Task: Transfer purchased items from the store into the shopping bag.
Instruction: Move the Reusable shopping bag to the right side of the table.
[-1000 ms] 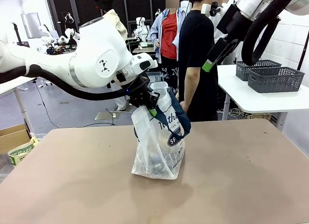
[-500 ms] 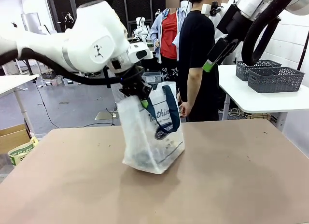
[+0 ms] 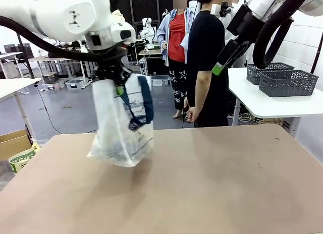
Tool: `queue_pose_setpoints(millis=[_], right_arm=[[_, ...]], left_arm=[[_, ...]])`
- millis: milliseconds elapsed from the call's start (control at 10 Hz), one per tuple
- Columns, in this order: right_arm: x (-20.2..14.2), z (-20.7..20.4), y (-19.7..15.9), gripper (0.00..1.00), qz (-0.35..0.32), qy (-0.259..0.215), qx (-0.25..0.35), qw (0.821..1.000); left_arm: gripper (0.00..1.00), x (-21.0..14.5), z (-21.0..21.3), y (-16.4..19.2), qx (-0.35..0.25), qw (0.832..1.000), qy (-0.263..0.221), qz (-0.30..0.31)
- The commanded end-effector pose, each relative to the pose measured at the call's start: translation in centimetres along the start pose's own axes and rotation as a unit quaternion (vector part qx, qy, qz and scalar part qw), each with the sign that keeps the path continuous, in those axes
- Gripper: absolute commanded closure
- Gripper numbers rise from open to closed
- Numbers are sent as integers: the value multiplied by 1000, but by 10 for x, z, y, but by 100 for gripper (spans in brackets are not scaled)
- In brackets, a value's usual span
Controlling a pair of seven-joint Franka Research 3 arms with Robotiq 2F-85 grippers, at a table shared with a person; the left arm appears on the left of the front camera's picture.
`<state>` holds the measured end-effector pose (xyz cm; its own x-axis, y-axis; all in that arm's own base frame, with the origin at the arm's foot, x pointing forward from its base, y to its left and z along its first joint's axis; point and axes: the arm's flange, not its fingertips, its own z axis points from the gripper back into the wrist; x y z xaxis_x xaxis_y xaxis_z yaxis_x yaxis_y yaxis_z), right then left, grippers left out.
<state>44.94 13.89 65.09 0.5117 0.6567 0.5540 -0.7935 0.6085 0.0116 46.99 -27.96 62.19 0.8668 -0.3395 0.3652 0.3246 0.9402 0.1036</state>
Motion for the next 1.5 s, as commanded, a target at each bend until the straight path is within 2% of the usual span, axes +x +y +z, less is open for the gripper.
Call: queue_pose_setpoints(millis=[0,200,700,800,900,1300,1400], right_arm=[[-5,-1,1,0,-1,4,1,1000],[-5,-1,1,0,-1,4,1,1000],[-5,-1,1,0,-1,4,1,1000],[-5,-1,1,0,-1,4,1,1000],[-5,-1,1,0,-1,4,1,1000],[-5,-1,1,0,-1,4,1,1000],[-5,-1,1,0,-1,4,1,1000]], left_arm=[[100,-20,16,35,58,996,-15,72],[100,-47,33,84,101,985,-29,138],[100,-112,31,178,148,963,-71,215],[100,-118,27,189,134,962,-80,222],[100,-103,29,174,124,970,-35,204],[100,-103,29,174,124,970,-35,204],[100,-112,14,172,126,971,-26,203]])
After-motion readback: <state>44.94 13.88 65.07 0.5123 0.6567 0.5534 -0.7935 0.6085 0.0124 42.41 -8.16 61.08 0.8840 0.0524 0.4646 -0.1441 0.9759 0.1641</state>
